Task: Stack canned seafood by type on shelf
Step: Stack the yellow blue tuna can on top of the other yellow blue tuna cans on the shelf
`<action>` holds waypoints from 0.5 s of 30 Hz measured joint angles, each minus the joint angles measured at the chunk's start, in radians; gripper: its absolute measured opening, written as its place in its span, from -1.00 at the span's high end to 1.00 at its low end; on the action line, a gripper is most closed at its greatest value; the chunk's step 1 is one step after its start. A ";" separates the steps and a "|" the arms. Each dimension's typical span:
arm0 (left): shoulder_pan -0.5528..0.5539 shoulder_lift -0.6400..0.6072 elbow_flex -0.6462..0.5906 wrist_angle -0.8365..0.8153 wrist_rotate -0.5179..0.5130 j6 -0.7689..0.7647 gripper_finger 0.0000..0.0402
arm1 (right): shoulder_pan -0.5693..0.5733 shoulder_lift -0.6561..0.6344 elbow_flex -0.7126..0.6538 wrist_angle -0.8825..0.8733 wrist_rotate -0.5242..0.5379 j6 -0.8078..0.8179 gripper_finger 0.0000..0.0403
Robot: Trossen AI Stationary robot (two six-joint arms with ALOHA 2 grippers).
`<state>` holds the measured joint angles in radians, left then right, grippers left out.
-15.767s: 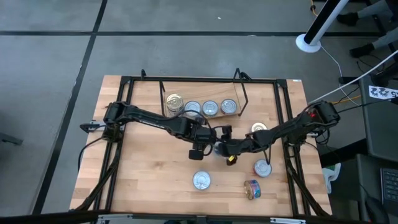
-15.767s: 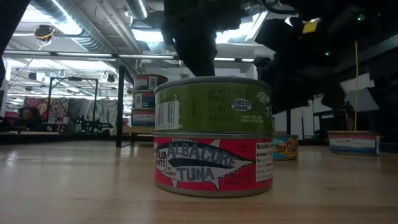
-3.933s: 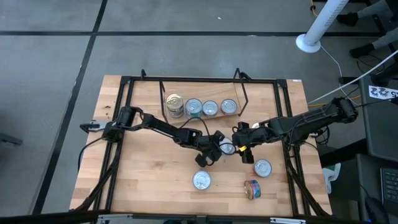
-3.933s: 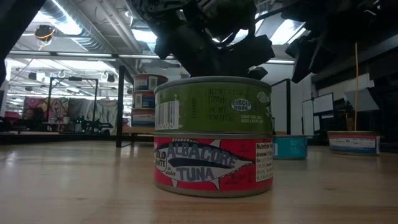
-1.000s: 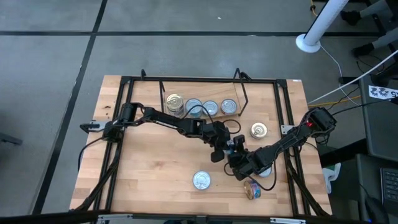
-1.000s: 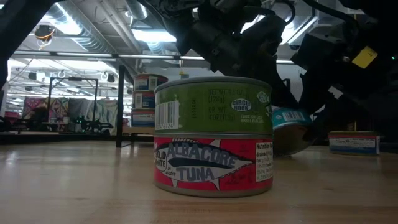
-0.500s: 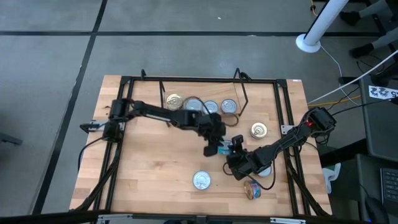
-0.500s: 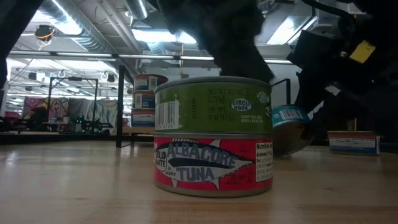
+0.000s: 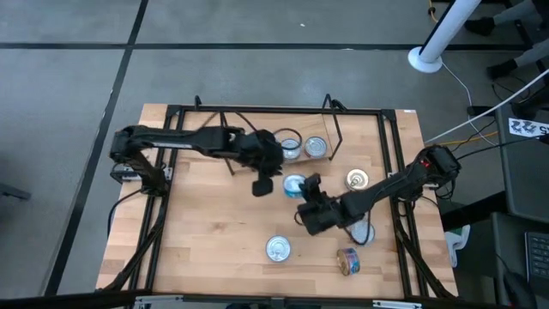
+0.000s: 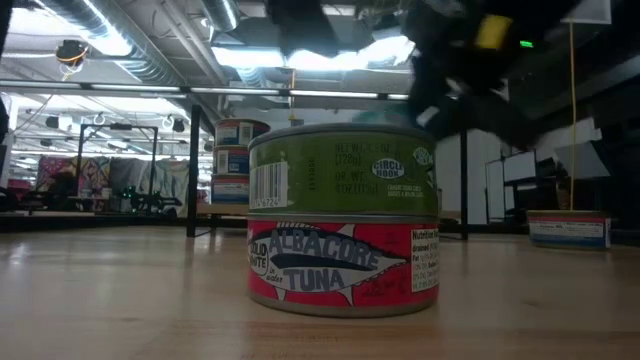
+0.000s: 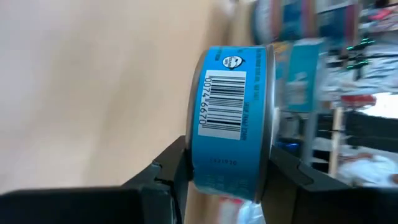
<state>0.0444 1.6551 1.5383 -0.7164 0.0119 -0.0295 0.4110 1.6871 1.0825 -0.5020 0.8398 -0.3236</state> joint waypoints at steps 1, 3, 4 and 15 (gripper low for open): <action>0.000 -0.019 0.000 -0.021 -0.024 0.007 0.70 | -0.018 0.000 0.014 0.018 0.007 -0.046 0.32; 0.001 -0.054 0.000 -0.044 -0.060 0.010 0.73 | -0.057 0.000 0.038 0.066 0.010 -0.144 0.32; 0.001 -0.068 0.000 -0.056 -0.074 0.010 0.75 | -0.077 0.000 0.050 0.095 0.011 -0.197 0.32; 0.000 -0.129 0.000 -0.094 -0.094 0.011 0.86 | -0.326 0.000 0.117 0.363 -0.191 -0.531 0.32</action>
<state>0.0448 1.5265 1.5379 -0.8108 -0.0817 -0.0187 0.0846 1.6871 1.1995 -0.1390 0.6492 -0.8551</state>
